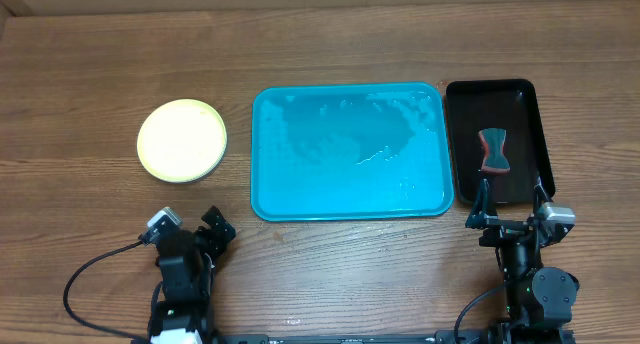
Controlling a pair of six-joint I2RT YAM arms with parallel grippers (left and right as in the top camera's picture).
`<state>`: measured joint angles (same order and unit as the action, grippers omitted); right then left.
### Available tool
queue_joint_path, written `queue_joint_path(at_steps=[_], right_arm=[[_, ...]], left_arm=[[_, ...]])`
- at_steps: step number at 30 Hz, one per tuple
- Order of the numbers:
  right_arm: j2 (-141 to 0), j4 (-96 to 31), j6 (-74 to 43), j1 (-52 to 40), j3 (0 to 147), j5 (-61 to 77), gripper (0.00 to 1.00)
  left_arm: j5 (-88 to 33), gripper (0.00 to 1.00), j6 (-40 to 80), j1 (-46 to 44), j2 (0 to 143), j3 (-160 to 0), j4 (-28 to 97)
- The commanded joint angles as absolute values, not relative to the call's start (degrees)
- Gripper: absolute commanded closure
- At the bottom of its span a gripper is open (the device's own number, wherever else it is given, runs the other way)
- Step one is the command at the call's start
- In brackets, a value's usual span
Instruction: Clean dirty plates on tray and stack at the side
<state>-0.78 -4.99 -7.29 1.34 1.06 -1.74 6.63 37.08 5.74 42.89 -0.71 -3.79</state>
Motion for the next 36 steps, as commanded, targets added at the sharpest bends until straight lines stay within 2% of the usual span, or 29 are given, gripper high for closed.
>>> queue_joint_path(at_steps=[1, 5, 12, 15, 20, 36], right_arm=[[-0.16, -4.73, -7.31, 0.91, 0.45, -1.65, 0.00], [-0.16, -4.73, -7.31, 0.91, 0.45, -1.65, 0.00], [-0.16, -4.73, -7.31, 0.91, 0.45, -1.65, 0.00], [-0.16, -4.73, -7.31, 0.91, 0.45, -1.65, 0.00], [-0.16, -4.73, -7.31, 0.91, 0.45, -1.65, 0.00], [-0.16, -4.73, -7.31, 0.91, 0.45, -1.65, 0.00]], left_arm=[[5.15, 0.00, 26.98, 5.65, 34.98, -0.27, -4.56], [2.81, 0.00, 9.30, 4.14, 25.47, -0.27, -4.95], [2.92, 0.00, -11.07, -0.23, 10.50, -0.27, -0.80], [2.94, 0.01, -12.29, -0.58, 6.28, -0.27, 4.21], [3.16, 0.00, -17.21, -0.58, 3.77, -0.27, 4.32], [2.72, 0.00, -17.17, -0.58, 0.25, -0.27, 4.25]])
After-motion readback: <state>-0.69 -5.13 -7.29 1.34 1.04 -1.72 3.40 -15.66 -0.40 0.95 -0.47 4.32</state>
